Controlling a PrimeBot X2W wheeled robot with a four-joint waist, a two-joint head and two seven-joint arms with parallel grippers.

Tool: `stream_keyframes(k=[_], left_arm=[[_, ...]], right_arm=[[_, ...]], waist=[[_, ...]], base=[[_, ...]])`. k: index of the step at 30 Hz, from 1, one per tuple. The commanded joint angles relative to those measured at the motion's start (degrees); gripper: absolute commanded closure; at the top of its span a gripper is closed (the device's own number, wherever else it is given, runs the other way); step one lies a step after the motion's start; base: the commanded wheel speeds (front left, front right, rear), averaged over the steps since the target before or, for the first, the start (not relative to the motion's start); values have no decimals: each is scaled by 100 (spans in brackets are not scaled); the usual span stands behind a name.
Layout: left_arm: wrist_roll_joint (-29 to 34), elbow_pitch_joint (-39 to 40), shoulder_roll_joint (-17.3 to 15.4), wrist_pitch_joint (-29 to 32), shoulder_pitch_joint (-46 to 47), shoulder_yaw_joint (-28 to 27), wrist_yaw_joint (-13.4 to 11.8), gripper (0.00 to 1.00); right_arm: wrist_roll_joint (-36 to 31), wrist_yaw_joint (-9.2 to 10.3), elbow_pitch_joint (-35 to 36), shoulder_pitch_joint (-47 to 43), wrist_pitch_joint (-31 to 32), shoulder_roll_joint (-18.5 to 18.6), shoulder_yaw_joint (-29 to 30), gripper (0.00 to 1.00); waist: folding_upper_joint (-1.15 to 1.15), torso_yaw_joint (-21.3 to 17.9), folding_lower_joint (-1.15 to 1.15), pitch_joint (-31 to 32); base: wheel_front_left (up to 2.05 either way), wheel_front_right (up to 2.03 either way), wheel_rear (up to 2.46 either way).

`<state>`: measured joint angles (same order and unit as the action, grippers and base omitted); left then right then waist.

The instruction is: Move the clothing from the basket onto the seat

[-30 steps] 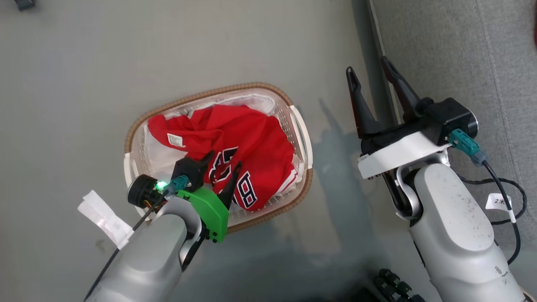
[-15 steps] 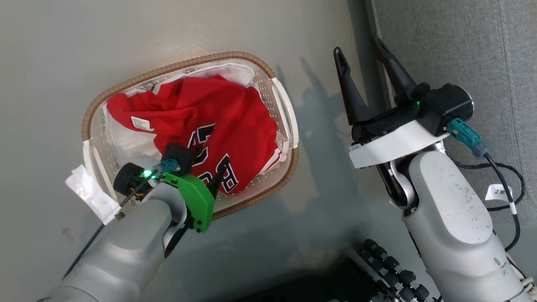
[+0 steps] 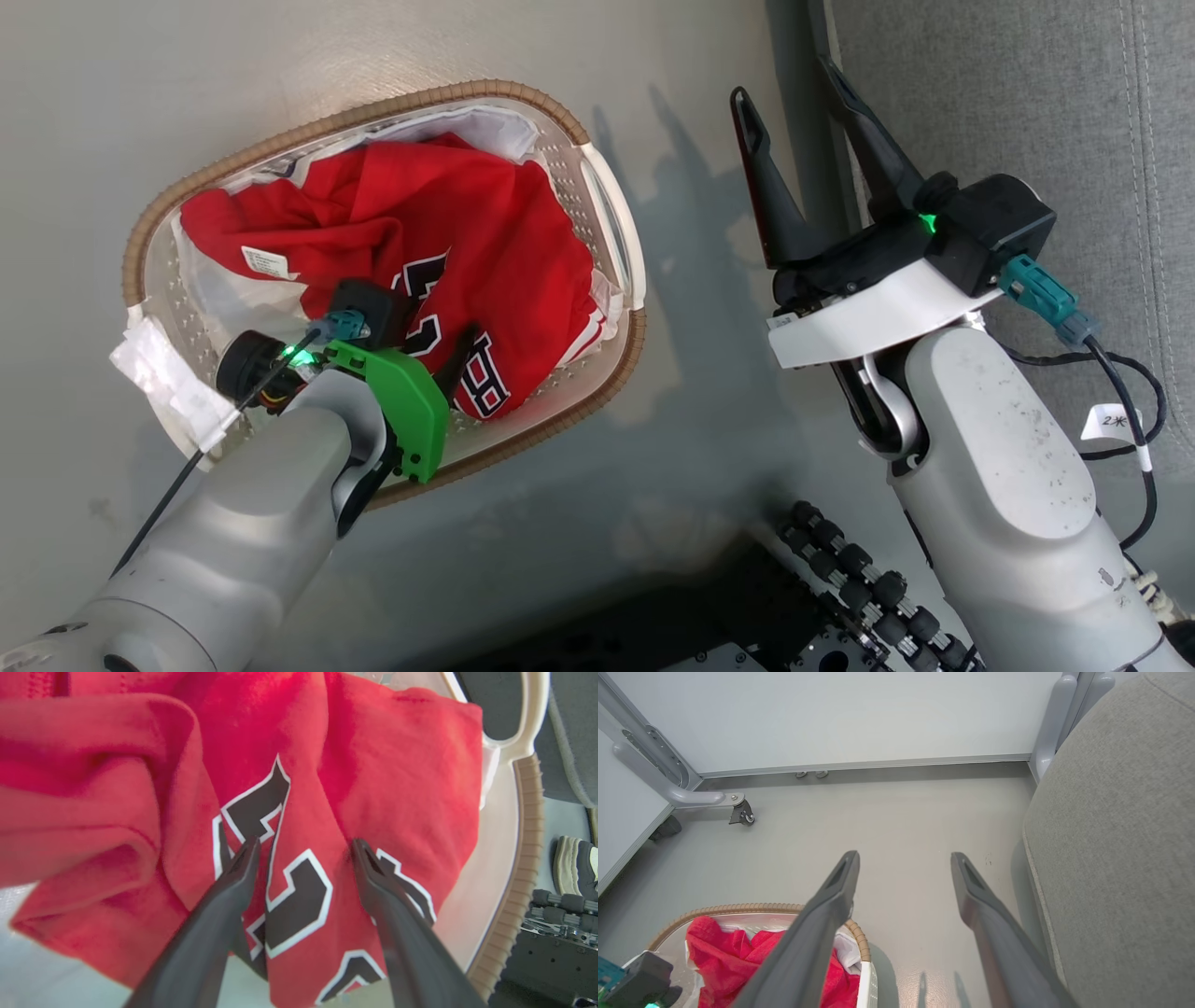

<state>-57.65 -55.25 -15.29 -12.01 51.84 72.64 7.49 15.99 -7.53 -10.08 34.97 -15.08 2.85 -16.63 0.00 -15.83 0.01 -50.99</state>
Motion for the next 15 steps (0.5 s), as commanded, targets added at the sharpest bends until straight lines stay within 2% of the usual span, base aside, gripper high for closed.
stream_keyframes(k=[1, 11, 12, 13, 14, 15], left_arm=[[-34, 41, -64, 78, 112, 34, -1, 0], [216, 182, -98, 543, 171, 73, -1, 0], [222, 173, -90, 597, 169, 74, -1, 11], [256, 183, -81, 655, 158, 74, -1, 53], [280, 220, -79, 695, 149, 73, -1, 90], [256, 233, -84, 730, 144, 73, -1, 100]], right_arm=[[-20, 8, 28, 47, -13, 16, -13, 0], [27, 8, 96, 89, -13, 16, -94, 0], [31, 8, 101, 89, -13, 16, -100, 0], [36, 8, 102, 87, -13, 16, -105, 0], [38, 8, 103, 86, -13, 16, -107, 0], [38, 8, 103, 88, -13, 16, -105, 0]], waist=[[0, -41, -1, -59], [0, -112, -1, -164], [0, -112, -1, -166], [0, -113, -1, -166], [0, -110, -1, -165], [0, -104, -1, -164]], base=[[0, 0, 0], [0, 0, 0], [0, 0, 0], [0, 0, 0], [0, 0, 0], [0, 0, 0]])
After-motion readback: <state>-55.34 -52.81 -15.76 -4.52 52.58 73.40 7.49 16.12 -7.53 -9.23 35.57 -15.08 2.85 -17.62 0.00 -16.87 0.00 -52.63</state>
